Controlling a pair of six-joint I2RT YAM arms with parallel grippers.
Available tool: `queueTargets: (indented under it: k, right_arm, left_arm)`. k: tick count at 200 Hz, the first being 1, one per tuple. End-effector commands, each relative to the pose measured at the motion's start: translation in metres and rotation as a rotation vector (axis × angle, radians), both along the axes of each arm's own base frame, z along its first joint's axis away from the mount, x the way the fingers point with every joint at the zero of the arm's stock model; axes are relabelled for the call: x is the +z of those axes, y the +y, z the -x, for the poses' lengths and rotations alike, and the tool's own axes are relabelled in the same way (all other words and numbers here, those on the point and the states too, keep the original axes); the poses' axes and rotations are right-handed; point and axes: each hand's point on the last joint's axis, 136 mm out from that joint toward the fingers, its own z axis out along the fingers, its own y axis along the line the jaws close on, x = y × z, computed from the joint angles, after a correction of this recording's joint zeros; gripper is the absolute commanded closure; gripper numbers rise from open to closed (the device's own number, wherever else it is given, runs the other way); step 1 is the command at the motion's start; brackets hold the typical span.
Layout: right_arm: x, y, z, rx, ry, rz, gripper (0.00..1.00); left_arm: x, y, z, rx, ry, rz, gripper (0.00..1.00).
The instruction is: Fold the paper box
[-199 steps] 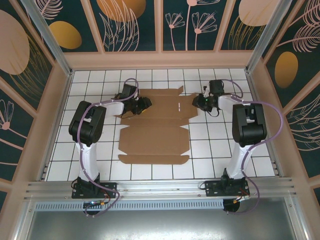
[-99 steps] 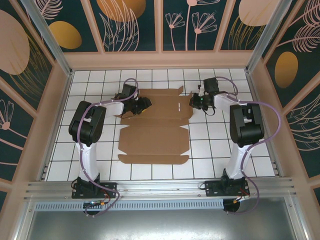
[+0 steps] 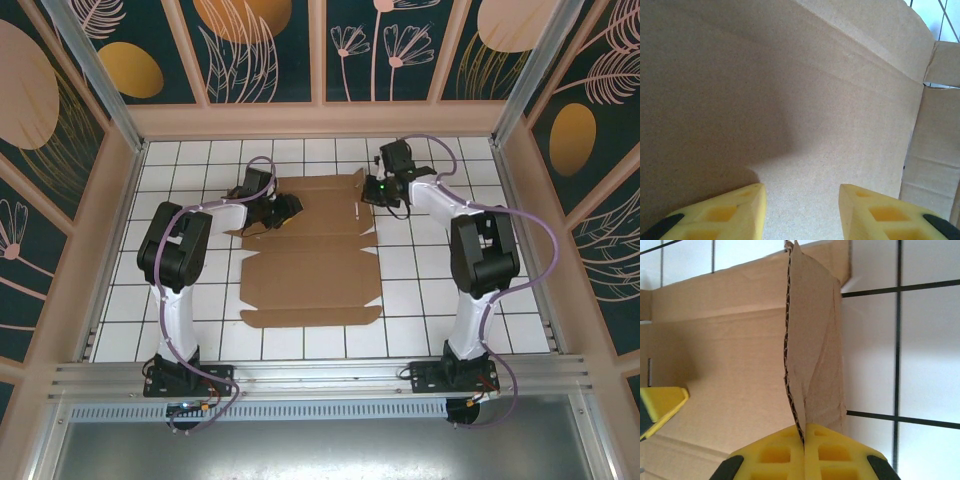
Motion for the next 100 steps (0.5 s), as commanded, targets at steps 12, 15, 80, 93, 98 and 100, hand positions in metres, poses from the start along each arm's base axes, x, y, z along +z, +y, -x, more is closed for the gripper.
queueTargets:
  k: [12,15,80,93,98,100]
  right_arm:
    - [-0.001,0.035,0.013,0.071,0.038,-0.026,0.96]
    - [-0.003,0.038,0.013,0.075,0.043,-0.025,0.96]
    - [-0.037,0.076,0.011,0.129,0.095,-0.016,0.46]
    - [-0.044,0.079,0.011,0.139,0.102,-0.029,0.39]
    - [-0.047,0.08,0.011,0.143,0.105,-0.033,0.36]
    - [-0.049,0.08,0.012,0.143,0.108,-0.034,0.35]
  left_arm:
    - [-0.03,0.005,0.016,0.005,0.086,-0.031,0.57]
    - [-0.03,0.005,0.016,0.005,0.085,-0.031,0.57]
    - [-0.027,0.005,0.016,0.001,0.082,-0.036,0.57]
    - [-0.026,0.005,0.015,0.0,0.078,-0.035,0.57]
    - [-0.026,0.005,0.015,0.0,0.079,-0.034,0.57]
    - [-0.026,0.006,0.015,0.0,0.079,-0.034,0.57]
